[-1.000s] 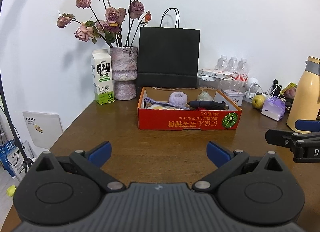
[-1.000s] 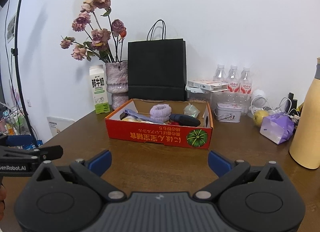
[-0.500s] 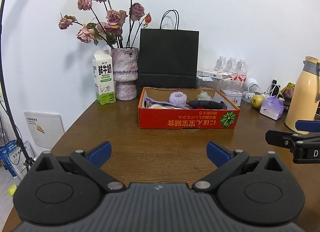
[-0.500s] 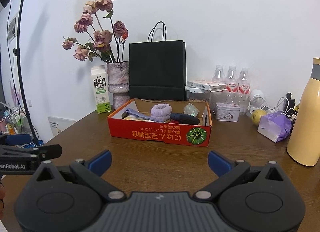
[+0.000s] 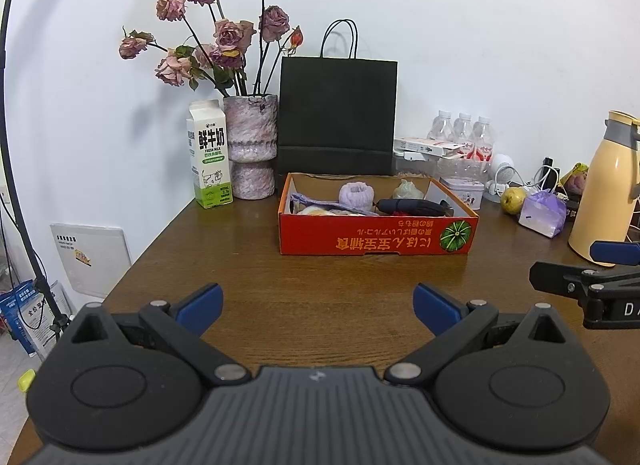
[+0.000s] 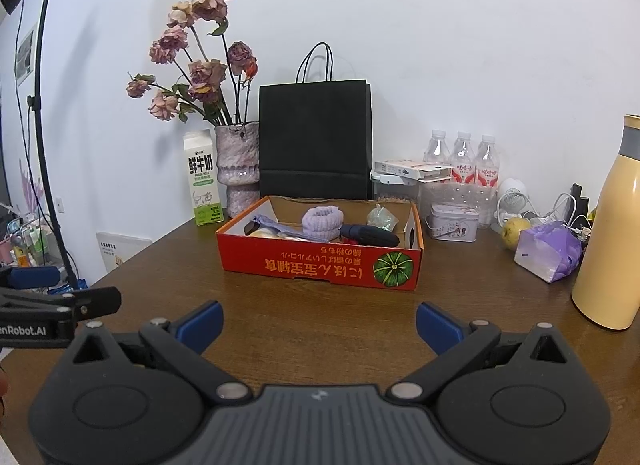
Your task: Organize objects
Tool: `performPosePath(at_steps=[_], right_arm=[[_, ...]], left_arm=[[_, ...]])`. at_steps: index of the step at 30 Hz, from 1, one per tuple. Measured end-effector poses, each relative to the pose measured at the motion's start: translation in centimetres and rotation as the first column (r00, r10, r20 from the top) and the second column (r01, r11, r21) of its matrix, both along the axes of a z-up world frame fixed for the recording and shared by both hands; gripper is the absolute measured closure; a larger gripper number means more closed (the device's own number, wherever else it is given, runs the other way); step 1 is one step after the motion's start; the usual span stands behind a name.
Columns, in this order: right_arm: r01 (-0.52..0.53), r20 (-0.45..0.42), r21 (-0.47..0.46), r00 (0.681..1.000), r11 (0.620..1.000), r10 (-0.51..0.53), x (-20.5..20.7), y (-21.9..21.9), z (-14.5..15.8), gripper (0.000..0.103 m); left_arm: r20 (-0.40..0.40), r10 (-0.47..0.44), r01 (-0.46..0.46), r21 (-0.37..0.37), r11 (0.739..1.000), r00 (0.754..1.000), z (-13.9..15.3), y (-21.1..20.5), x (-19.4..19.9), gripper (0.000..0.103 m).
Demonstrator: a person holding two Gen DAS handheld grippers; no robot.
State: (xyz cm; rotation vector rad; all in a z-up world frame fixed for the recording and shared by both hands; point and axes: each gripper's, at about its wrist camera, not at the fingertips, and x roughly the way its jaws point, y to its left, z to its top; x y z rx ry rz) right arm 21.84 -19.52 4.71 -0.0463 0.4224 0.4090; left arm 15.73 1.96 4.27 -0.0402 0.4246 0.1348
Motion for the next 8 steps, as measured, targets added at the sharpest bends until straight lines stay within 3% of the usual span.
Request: performPosePath(at_steps=[8], right_arm=[[0.001, -0.004, -0.007, 1.0, 1.0, -0.001, -0.92, -0.06, -0.36, 0.0]], left_arm=[[0.0, -0.03, 0.03, -0.006, 1.0, 1.0, -0.19, -0.12, -0.72, 0.0]])
